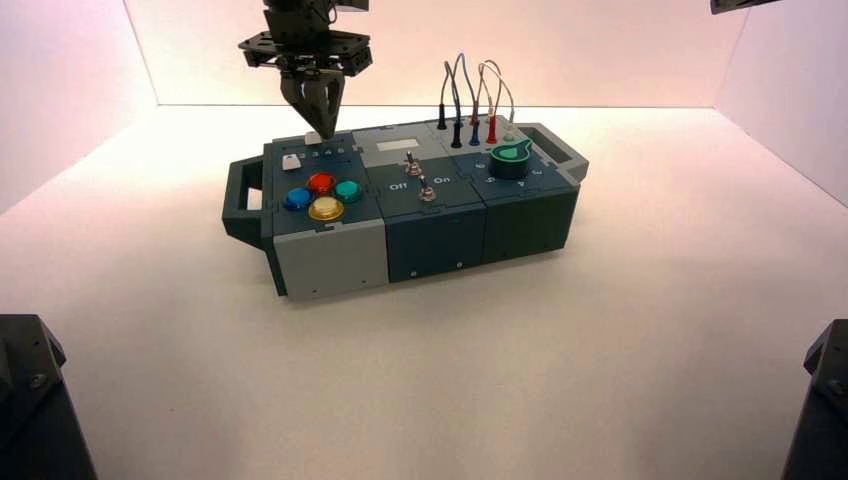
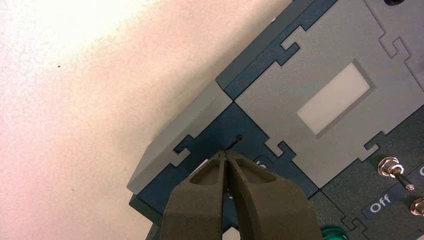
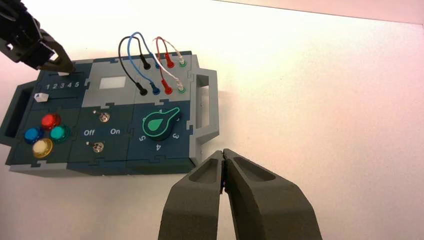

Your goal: Move the top slider to position 3.

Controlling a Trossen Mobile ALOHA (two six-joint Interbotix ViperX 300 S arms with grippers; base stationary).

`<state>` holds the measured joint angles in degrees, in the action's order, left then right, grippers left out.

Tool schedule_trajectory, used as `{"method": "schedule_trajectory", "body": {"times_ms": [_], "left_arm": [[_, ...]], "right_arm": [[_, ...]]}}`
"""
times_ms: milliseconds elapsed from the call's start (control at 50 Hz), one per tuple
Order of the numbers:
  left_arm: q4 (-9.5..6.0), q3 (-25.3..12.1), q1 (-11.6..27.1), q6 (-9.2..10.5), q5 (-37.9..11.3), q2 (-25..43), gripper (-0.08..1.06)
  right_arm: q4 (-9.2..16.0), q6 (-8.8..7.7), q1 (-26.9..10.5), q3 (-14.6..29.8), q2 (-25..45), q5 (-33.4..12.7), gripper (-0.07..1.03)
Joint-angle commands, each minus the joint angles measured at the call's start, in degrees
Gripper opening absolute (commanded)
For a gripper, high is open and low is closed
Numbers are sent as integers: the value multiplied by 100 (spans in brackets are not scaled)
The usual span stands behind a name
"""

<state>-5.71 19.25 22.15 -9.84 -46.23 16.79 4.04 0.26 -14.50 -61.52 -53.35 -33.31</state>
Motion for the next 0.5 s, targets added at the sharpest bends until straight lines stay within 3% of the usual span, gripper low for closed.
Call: {"method": "schedule_trajectory", "body": {"times_ms": [20, 500], "left_arm": [[18, -79, -26, -62, 18, -167, -3], [-9, -475, 132, -141, -18, -141, -3]], "right_arm": [[0, 0, 0, 141, 26, 53, -2], [0, 0, -9, 141, 18, 53, -2]]}}
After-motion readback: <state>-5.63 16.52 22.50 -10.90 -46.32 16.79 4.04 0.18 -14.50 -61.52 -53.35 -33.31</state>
